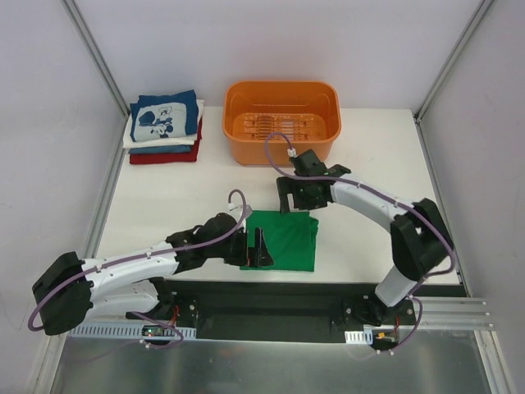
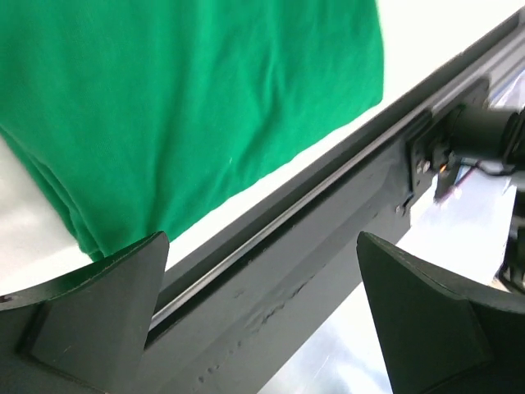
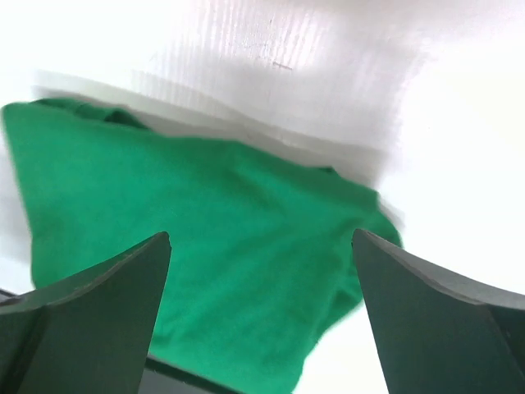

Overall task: Fold and stack the t-shirts
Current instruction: Put the neatly folded tshirt into the corner of the board with the left arm

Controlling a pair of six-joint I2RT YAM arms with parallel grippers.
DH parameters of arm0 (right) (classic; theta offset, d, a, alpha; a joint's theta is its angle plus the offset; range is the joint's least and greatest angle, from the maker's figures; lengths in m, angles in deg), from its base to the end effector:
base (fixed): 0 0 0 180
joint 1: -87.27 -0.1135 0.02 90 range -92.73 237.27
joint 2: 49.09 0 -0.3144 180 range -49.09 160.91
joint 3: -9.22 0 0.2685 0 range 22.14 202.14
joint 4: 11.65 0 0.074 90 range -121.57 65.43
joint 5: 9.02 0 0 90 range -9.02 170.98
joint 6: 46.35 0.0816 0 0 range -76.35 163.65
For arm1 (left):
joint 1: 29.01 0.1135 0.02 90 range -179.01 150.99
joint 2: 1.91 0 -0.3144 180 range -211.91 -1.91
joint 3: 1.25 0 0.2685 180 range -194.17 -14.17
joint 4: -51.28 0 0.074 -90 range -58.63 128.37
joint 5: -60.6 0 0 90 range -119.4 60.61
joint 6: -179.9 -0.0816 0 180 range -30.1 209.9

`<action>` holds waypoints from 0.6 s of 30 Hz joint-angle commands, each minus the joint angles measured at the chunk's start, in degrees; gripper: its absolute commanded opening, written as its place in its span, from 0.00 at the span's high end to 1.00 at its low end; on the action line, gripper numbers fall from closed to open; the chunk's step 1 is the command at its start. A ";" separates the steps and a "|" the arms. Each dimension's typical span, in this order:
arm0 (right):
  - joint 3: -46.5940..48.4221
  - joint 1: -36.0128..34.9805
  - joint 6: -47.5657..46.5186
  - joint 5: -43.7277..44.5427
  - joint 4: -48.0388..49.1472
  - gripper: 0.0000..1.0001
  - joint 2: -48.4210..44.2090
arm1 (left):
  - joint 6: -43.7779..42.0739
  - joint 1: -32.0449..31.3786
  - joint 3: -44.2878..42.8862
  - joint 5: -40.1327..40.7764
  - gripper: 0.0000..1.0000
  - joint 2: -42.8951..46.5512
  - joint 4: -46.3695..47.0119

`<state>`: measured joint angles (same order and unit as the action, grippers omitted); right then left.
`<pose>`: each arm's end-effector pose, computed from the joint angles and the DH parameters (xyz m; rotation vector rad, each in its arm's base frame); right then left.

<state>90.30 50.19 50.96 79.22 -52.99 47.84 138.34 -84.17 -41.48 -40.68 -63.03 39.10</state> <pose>0.3180 0.2435 0.2215 -0.6802 2.5132 0.3266 0.1286 -0.2127 0.2090 0.2704 2.4010 -1.1753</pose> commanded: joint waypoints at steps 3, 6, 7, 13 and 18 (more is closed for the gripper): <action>-5.92 -0.36 -2.22 9.31 -3.83 0.03 -18.33 | -2.13 0.22 -6.96 16.89 0.01 4.78 -13.78; -12.33 0.34 0.59 13.88 -4.36 0.03 -27.55 | -2.21 3.46 -7.32 20.25 0.01 5.75 -17.77; -15.05 0.86 1.47 14.67 -4.53 0.03 -31.93 | -2.39 4.52 -6.97 19.64 0.01 5.66 -17.78; -20.17 4.03 1.13 16.62 -5.93 0.03 -40.50 | -3.26 10.68 -8.98 17.26 0.01 -3.02 -17.26; -21.05 4.47 0.69 16.79 -6.64 0.03 -40.50 | -2.13 10.95 -14.51 17.27 0.07 -13.38 -16.20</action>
<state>69.73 54.34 51.29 94.13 -58.59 7.58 136.79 -73.55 -50.68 -24.20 -70.92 22.81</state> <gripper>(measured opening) 0.966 0.962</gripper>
